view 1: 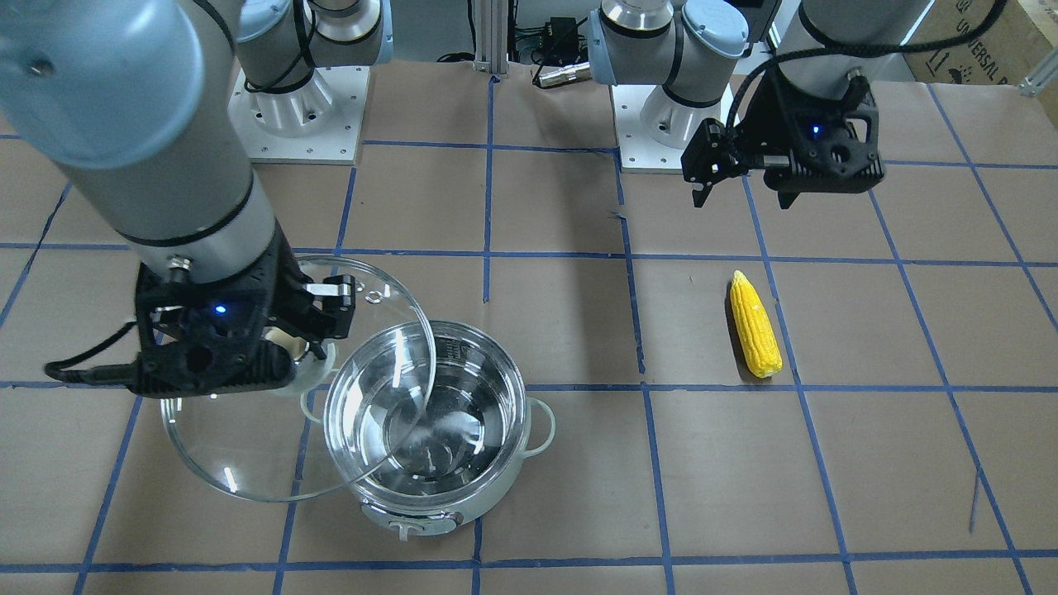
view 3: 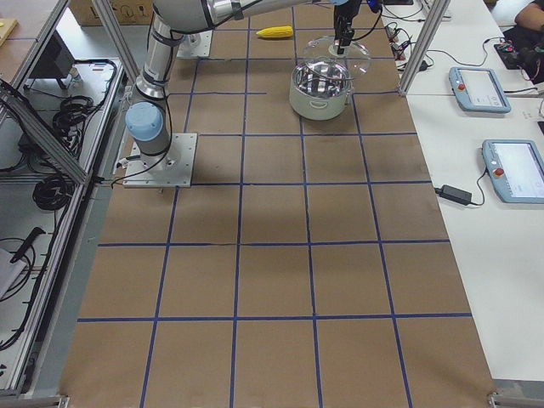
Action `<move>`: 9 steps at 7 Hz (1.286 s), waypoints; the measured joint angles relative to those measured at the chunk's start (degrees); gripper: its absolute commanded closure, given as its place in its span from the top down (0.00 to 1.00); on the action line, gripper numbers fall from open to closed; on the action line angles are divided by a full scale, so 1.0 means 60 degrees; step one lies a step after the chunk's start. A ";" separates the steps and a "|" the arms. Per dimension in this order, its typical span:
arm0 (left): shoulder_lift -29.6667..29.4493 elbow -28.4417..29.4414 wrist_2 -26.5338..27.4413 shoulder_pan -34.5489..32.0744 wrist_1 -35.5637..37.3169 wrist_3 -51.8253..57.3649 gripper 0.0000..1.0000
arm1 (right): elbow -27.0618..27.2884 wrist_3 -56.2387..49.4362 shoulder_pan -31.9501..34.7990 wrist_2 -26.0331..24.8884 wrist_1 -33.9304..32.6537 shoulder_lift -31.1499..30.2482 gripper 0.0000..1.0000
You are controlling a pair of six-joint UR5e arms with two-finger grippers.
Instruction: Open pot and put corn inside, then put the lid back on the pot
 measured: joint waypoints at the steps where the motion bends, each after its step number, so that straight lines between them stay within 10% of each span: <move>1: -0.0394 -0.0535 -0.0030 0.0535 0.0608 0.0731 1.00 | -0.0018 -0.0454 -0.0324 -0.0005 0.0320 -0.0289 0.19; 7: -0.2278 -0.4109 0.0023 0.2596 0.6070 0.3883 0.99 | 0.1396 -0.1110 -0.1012 0.0014 0.1892 -0.2836 0.16; 9: -0.2574 -0.4490 0.0024 0.2662 0.6608 0.3941 0.71 | 0.3404 -0.1124 -0.1042 0.0031 0.0464 -0.3739 0.14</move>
